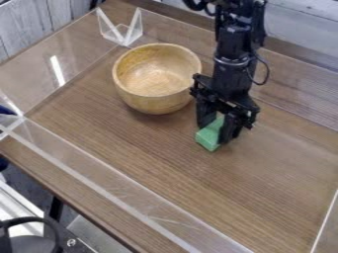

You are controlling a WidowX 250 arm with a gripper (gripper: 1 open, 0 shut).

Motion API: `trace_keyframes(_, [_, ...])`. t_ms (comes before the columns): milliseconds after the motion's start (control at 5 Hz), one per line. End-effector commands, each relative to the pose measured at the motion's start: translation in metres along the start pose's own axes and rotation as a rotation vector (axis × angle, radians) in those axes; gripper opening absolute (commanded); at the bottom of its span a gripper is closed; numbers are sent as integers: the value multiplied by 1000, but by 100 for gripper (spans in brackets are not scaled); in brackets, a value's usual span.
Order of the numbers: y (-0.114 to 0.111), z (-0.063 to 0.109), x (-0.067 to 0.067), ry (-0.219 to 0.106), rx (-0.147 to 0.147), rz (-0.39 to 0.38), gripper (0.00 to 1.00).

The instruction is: Put the green block in the brown bowl

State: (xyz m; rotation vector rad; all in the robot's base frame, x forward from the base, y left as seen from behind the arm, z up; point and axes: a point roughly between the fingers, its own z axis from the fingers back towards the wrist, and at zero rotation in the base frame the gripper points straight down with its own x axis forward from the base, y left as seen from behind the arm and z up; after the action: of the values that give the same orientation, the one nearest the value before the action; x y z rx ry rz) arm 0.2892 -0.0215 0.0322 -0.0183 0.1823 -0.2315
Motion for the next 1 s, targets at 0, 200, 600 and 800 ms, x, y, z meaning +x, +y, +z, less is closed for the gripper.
trace_keyframes(0, [-4,31,12,-142,58,-53,0])
trace_keyframes(200, [-9,28,11,-179,99,-111,0])
trace_keyframes(600, [-7,37,19,-230,115,-186,0])
trace_keyframes(800, [-4,35,22,-245,116,-216,0])
